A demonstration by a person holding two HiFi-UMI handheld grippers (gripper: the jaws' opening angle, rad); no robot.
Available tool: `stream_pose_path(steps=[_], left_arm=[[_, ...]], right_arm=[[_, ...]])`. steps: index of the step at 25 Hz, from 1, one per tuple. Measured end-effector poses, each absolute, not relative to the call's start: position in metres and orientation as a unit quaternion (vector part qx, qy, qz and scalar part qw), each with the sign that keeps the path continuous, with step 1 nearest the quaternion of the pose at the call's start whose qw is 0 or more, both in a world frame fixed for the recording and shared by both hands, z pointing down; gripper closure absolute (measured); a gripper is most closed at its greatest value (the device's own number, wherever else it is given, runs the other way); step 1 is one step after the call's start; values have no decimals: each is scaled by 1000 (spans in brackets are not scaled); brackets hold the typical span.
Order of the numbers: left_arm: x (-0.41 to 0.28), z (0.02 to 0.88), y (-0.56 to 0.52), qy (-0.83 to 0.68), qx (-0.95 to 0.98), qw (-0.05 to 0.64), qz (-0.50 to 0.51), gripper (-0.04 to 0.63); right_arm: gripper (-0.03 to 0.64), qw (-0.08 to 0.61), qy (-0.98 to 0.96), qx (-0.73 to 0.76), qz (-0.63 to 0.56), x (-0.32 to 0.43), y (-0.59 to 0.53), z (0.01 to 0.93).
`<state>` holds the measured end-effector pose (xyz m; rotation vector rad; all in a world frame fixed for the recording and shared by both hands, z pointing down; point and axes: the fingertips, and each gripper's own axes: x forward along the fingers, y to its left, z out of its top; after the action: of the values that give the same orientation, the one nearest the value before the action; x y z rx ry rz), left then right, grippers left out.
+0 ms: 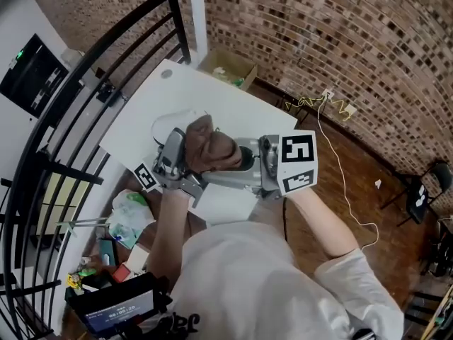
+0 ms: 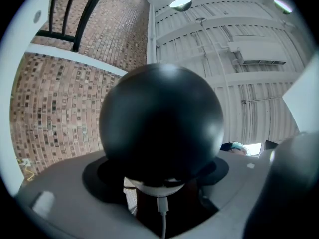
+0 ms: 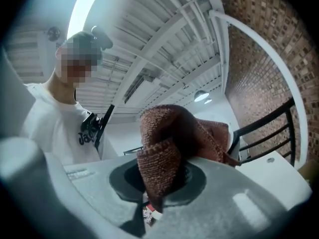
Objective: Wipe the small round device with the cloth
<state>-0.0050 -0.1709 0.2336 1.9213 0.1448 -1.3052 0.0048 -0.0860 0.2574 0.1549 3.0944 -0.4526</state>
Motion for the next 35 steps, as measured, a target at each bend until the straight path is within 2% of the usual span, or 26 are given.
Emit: stream_pose_path(steps=[2, 4, 8, 12, 22, 26, 29, 35], left_arm=[[-6, 235, -171, 57, 758, 397, -515, 196], [-7, 236, -169, 61, 755, 401, -515, 196], [-3, 234, -162, 73, 759, 401, -507, 196], [7, 231, -156, 80, 759, 404, -504, 196], [-5, 229, -161, 74, 747, 405, -522, 196], [-8, 230, -162, 71, 743, 406, -528, 196], [-5, 229, -158, 78, 743, 405, -527, 196], [0, 233, -154, 87, 734, 415, -531, 196]], right_arm=[[592, 5, 987, 58, -152, 7, -83, 263], [592, 40, 985, 47, -160, 17, -93, 252], [592, 96, 983, -62, -143, 46, -153, 223], [592, 70, 986, -84, -126, 41, -171, 224], [592, 44, 988, 1, -147, 18, -94, 263], [592, 105, 979, -4, -172, 33, -104, 252], [592, 151, 970, -68, -175, 54, -146, 232], [592, 122, 971, -83, -190, 39, -180, 237]])
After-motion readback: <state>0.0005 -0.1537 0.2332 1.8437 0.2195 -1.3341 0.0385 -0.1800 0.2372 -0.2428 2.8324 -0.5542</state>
